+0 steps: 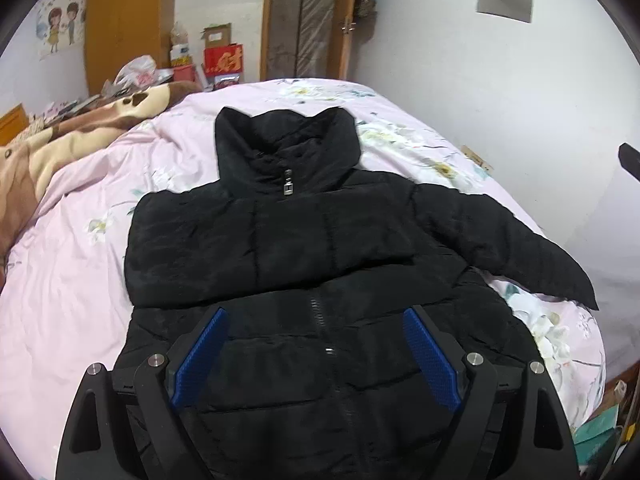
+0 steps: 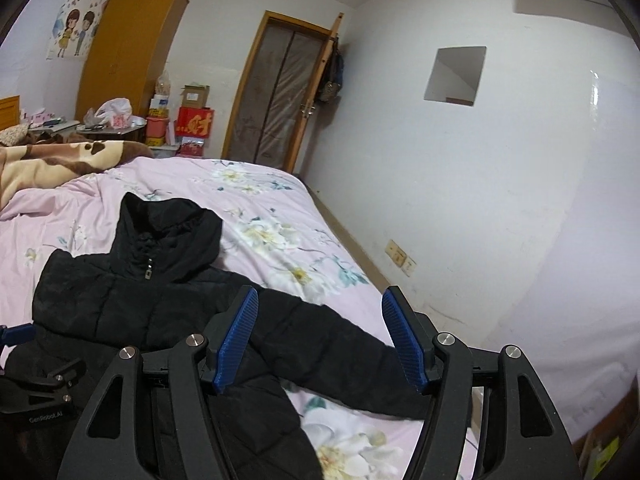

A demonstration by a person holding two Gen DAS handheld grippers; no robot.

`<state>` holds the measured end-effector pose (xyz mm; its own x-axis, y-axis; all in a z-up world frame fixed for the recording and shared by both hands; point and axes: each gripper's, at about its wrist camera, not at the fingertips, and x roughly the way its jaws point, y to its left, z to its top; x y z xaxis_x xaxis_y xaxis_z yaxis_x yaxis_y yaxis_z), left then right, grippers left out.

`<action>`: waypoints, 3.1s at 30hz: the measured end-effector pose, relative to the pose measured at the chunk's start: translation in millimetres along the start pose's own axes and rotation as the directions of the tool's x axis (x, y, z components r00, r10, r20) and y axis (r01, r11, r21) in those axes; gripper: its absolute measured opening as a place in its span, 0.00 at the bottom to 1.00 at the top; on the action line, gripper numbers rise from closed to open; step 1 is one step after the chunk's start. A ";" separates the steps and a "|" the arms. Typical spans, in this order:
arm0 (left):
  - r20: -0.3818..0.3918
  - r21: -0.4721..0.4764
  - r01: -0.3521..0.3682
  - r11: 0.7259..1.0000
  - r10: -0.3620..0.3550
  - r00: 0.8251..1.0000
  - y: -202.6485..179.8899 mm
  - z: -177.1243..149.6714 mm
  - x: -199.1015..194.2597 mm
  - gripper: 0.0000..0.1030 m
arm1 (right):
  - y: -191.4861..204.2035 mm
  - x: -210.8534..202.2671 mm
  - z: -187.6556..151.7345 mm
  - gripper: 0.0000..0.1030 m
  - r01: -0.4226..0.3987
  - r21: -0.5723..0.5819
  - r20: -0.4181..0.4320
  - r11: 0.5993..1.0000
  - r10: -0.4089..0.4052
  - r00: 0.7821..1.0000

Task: Fold large clothes
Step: 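Grasp the other black sleeve with the right gripper and fold it across the body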

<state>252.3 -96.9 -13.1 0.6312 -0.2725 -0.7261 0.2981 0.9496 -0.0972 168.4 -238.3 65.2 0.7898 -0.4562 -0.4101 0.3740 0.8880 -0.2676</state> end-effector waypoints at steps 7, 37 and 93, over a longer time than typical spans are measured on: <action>-0.024 0.012 0.026 1.000 -0.025 0.999 -30.9 -0.7 4.0 0.86 | -33.4 3.2 -19.3 0.63 0.041 0.001 -0.049 0.999 -0.041 0.998; -0.193 0.016 0.018 1.000 -0.015 0.981 -75.8 -12.7 116.5 0.86 | -251.9 167.0 -204.1 0.75 0.233 0.497 -0.434 0.836 0.007 0.901; -0.083 -0.124 -0.085 0.989 0.075 0.994 62.9 7.7 48.7 0.86 | 18.0 120.2 0.7 0.09 -0.380 0.192 -0.066 0.905 0.398 0.915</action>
<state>307.3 -51.7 -49.3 0.5898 -0.1870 -0.7856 0.1524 0.9811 -0.1191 270.4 -277.1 11.7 0.8396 -0.0676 -0.5389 0.1317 0.9880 0.0813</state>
